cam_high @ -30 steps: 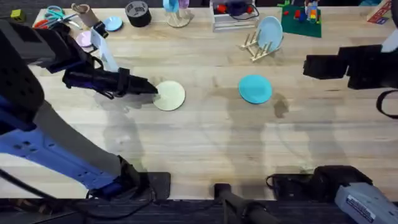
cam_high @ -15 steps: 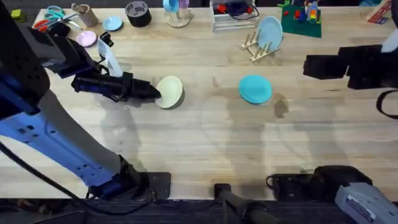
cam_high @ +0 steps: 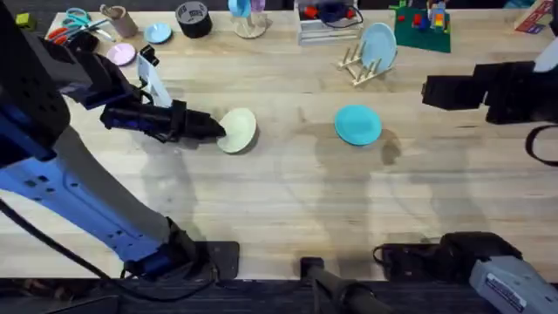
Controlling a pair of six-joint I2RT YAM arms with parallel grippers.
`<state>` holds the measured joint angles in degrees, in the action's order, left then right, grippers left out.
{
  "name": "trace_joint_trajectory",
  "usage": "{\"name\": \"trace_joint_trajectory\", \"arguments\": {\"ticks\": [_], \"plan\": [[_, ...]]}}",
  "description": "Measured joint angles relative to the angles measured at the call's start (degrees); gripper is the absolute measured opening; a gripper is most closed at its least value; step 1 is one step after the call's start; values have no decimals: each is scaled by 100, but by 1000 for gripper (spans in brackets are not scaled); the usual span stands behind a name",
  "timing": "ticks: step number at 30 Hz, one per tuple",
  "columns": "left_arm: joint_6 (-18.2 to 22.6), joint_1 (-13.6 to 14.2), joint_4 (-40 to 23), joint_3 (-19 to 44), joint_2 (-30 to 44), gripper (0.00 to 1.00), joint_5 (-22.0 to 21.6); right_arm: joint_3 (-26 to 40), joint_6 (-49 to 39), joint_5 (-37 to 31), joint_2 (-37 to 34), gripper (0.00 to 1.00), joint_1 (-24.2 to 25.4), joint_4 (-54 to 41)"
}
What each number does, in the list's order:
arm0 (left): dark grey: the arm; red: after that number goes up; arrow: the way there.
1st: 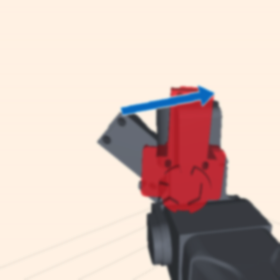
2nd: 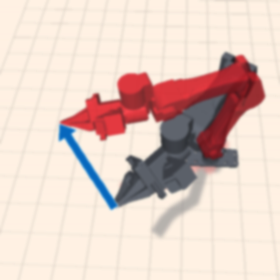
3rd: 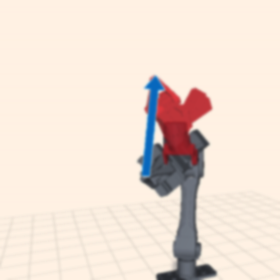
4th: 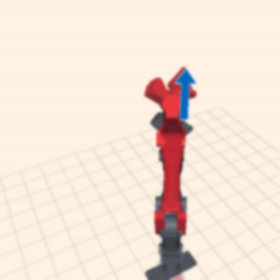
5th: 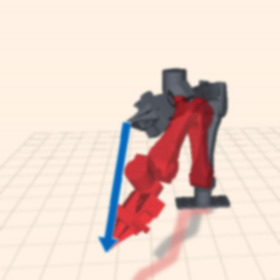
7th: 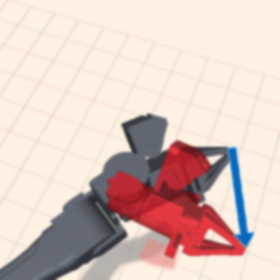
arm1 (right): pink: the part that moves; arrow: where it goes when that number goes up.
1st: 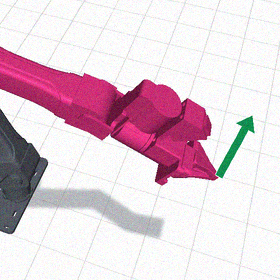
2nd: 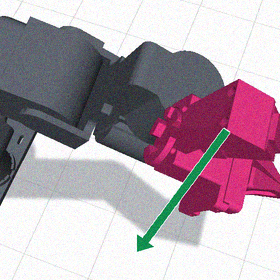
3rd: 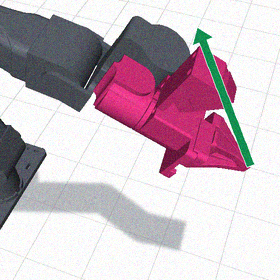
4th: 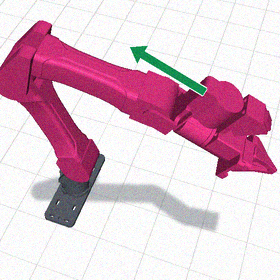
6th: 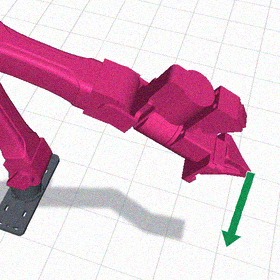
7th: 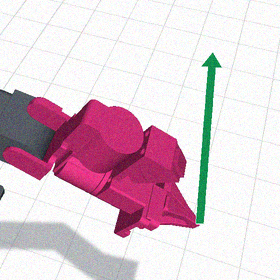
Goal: Pick up the plates from the table one by one and place each into a slot on the dish rack.
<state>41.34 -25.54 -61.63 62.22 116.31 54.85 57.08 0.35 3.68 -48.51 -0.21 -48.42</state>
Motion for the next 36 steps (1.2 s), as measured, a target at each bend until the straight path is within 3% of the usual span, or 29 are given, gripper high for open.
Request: {"name": "trace_joint_trajectory", "arguments": {"ticks": [8,21,36], "plan": [[-2,0,0,0,-1,40,0,9,654,430,-355,995,-317,210],[-4,0,1,0,0,41,0,11,1400,643,-1921,995,-2006,2139],[-22,0,7,0,-2,41,0,11,2672,687,-3776,995,-3241,3674]]}}
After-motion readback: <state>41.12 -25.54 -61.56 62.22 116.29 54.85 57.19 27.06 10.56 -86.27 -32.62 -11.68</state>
